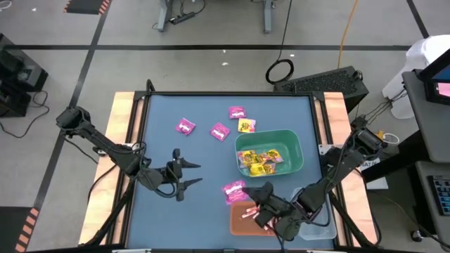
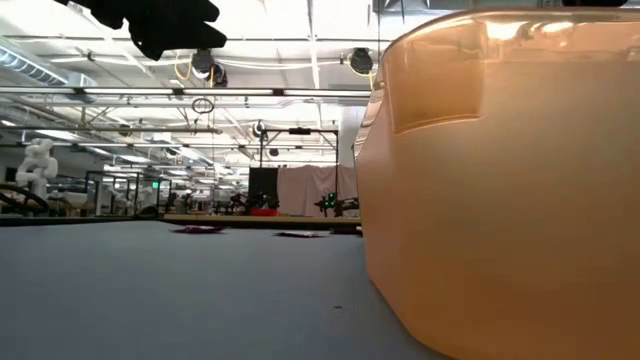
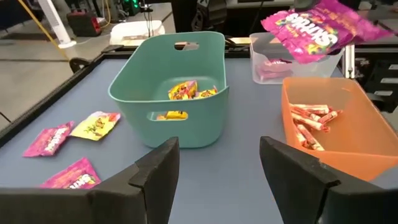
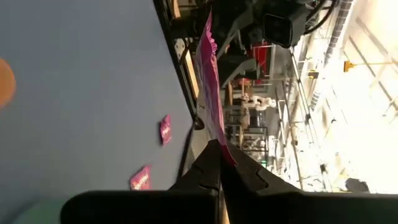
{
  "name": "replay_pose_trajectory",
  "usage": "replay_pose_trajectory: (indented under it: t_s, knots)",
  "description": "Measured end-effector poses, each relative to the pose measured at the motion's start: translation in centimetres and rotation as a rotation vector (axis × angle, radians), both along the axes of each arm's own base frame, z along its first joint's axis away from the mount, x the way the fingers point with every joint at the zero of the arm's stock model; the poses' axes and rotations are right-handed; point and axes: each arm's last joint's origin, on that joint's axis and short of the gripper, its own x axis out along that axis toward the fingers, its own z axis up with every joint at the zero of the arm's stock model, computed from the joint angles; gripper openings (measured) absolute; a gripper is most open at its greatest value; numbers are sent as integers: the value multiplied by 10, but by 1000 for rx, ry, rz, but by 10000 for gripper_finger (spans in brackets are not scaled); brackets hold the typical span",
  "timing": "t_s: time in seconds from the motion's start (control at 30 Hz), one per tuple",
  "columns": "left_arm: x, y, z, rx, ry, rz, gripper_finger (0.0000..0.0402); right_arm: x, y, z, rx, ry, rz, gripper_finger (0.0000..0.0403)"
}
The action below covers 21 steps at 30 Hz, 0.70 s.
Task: Sort candy
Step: Put the purple candy pack into the transparent bin
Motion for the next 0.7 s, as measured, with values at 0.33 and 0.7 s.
replay_pose_trajectory:
  t_s: [0.33, 0.7]
  knots:
    - [4, 8, 0, 35, 4, 30, 228, 15, -12, 9, 582, -352, -148, 0]
    - [12, 24, 0, 37, 7, 101, 228, 39, -55, 26, 1323, -351, -106, 0]
